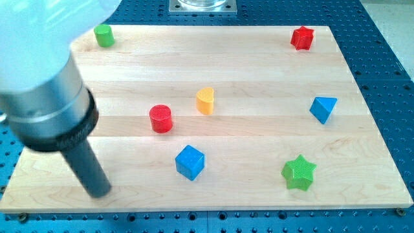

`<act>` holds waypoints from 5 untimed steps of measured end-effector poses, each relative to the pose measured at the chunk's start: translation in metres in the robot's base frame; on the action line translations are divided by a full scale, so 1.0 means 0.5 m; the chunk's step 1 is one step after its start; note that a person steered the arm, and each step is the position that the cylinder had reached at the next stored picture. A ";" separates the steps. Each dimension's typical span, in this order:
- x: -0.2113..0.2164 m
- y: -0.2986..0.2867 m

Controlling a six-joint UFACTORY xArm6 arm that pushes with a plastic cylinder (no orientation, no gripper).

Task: Place the cube below the heart

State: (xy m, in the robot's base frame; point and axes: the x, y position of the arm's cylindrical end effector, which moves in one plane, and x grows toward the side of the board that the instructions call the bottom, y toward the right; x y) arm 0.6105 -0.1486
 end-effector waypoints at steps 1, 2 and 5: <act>-0.028 0.173; -0.079 0.283; -0.149 0.105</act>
